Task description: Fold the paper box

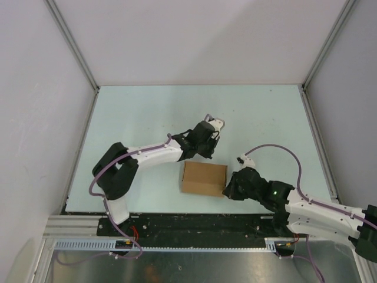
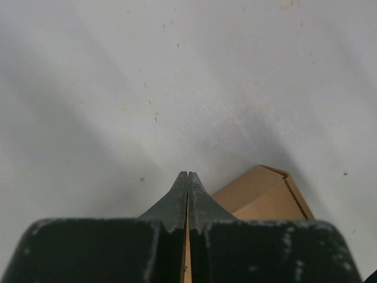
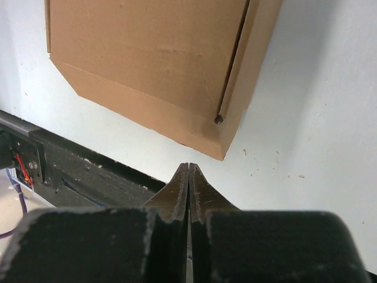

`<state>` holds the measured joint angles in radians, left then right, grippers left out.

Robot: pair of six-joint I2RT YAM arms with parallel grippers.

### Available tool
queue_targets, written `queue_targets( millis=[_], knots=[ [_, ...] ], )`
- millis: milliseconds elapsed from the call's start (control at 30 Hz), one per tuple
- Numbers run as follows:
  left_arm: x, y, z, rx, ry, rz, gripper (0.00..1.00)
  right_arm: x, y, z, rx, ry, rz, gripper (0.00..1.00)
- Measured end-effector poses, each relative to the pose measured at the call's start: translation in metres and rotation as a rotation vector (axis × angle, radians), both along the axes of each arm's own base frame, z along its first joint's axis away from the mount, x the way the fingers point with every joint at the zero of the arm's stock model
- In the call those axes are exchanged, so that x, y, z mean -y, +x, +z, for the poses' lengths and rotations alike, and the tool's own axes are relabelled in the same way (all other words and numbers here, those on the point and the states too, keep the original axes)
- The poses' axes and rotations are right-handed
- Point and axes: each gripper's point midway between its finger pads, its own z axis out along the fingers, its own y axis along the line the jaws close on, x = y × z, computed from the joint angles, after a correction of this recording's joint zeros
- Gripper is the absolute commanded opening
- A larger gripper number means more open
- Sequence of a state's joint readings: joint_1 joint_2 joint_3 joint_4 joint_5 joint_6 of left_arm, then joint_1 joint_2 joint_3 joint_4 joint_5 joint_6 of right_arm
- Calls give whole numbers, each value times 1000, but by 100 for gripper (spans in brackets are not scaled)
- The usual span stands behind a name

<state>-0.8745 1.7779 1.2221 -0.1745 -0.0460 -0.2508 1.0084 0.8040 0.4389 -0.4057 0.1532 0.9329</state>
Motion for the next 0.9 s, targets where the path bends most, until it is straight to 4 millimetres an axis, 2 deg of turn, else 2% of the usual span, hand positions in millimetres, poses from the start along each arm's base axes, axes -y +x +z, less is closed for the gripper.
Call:
queue_targets(
  millis=[100,233,567,700,900],
  knots=[
    [0,-6,-22,-50,33,-18,0,-4,-3,-5,-17,-10,6,0],
    [-8,-11,-34,-72,57,-12,0,-8,-3,-14,-34,-29,9,0],
    [-59,-1,-61,-156,142,109,0,-14,-2,-42,-85,-101,2,0],
    [-76,-14,-79,-205,188,128,0,-13,2,-47,-81,-119,-14,0],
    [-90,-35,-81,-240,173,151,0,-13,10,-46,-69,-112,-37,0]
  ],
)
